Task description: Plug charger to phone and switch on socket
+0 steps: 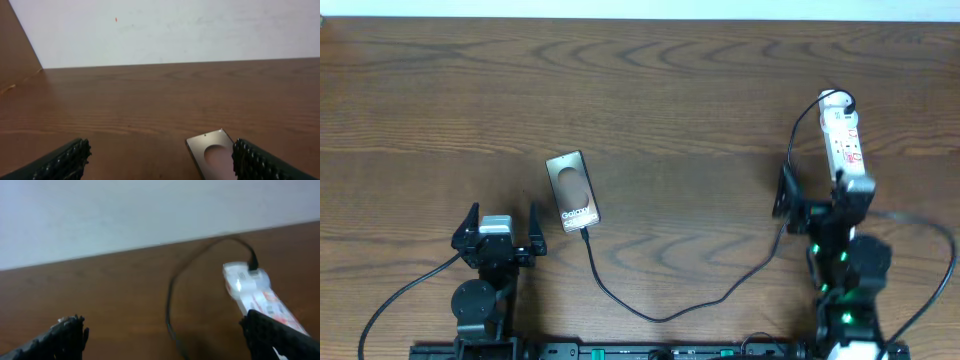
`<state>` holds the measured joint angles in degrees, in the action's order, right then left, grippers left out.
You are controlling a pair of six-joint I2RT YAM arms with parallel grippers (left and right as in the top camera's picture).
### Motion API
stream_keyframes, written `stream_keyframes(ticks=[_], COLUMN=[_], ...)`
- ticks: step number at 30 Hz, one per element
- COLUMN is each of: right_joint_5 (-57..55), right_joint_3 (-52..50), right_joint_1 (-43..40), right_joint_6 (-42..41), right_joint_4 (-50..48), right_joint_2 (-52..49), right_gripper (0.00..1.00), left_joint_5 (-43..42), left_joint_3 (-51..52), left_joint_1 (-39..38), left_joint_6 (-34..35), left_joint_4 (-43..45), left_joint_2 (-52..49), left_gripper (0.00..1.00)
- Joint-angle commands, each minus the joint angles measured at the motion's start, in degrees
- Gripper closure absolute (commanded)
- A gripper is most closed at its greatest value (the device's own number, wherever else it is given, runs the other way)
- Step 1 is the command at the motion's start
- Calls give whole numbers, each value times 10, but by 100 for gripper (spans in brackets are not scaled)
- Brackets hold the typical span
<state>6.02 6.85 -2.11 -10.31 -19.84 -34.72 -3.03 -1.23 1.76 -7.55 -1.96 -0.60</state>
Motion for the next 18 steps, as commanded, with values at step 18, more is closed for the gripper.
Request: stream_keyframes(ticks=[18], right_joint_5=[-59], right_joint_3=[-65], right_joint_1=[2], right_joint_6=[12], right_joint_4=[242], right_joint_2=[344], right_gripper=[1], left_joint_5=[3], left_joint_3=[10], left_joint_1=[-2], left_joint_6=[-3], left_joint_4=[-19], left_joint_2=[4], left_gripper=[7])
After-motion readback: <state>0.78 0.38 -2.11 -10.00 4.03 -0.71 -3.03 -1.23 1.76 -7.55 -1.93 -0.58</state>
